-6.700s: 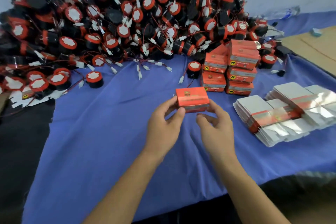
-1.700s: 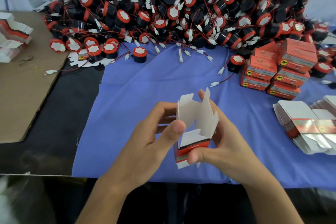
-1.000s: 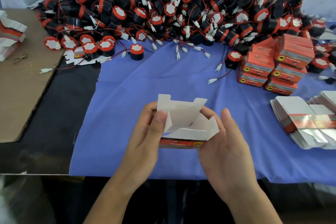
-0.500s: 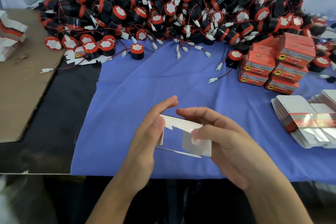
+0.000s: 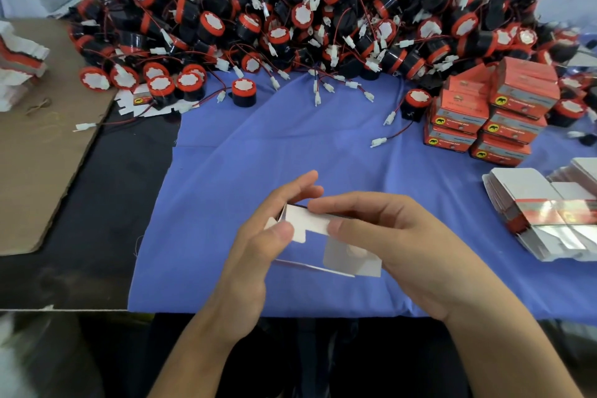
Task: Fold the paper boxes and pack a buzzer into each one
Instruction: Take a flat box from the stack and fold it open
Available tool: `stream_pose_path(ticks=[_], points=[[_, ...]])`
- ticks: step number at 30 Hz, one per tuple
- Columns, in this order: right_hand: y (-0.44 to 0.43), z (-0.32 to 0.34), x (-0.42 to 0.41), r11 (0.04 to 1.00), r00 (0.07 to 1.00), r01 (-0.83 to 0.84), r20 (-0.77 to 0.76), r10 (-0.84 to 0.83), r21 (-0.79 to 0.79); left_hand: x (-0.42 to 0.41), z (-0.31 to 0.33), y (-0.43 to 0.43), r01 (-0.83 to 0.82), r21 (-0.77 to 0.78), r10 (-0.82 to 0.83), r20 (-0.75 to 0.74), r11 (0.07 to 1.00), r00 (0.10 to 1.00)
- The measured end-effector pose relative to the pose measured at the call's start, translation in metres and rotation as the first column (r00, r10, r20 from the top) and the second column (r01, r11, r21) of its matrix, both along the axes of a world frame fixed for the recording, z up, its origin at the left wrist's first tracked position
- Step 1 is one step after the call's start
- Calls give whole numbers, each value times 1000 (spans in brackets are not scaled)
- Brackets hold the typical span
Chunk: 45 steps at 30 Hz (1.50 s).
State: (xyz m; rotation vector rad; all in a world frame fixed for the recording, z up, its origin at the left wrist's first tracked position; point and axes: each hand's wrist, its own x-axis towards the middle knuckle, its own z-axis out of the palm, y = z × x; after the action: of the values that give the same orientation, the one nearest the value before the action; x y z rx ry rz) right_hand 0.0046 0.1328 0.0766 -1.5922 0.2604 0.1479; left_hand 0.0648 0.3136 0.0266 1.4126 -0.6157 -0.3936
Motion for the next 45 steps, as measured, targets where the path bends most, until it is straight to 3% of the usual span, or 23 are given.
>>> stream_pose_path(ticks=[8,13,16,18,20,26,36,39,42,45], points=[[2,5,0,990,999,23,41,-18,-136,-5,0,-6,39,56,-36,-45,998,998],[3,0,-3,993,996,40,85,-31,-111,0,0,-3,20,-32,-23,-70,999,997],[2,-3,-5,996,983,67,169,-77,64,4,0,-3,-33,-55,26,-115,998,993],[0,-6,-7,951,964,140,180,-194,276,7,0,-1,-75,-118,46,-226,990,973],[0,-11,-11,908,941,160,218,-259,387,8,2,2,-87,-192,26,-301,978,953],[14,-23,-13,903,887,252,289,-360,349,5,8,-1,-126,-210,80,-217,970,973],[17,-21,-15,945,880,247,359,-311,214,-4,22,3,-130,16,128,57,991,990],[13,-26,-17,970,875,229,420,-241,79,-5,26,2,-172,72,161,137,982,977],[7,-29,-19,967,868,214,481,-125,-135,-8,25,-1,-193,82,182,124,978,975],[-1,-32,-27,966,886,115,463,6,-233,-8,25,-2,-222,82,213,114,972,970]])
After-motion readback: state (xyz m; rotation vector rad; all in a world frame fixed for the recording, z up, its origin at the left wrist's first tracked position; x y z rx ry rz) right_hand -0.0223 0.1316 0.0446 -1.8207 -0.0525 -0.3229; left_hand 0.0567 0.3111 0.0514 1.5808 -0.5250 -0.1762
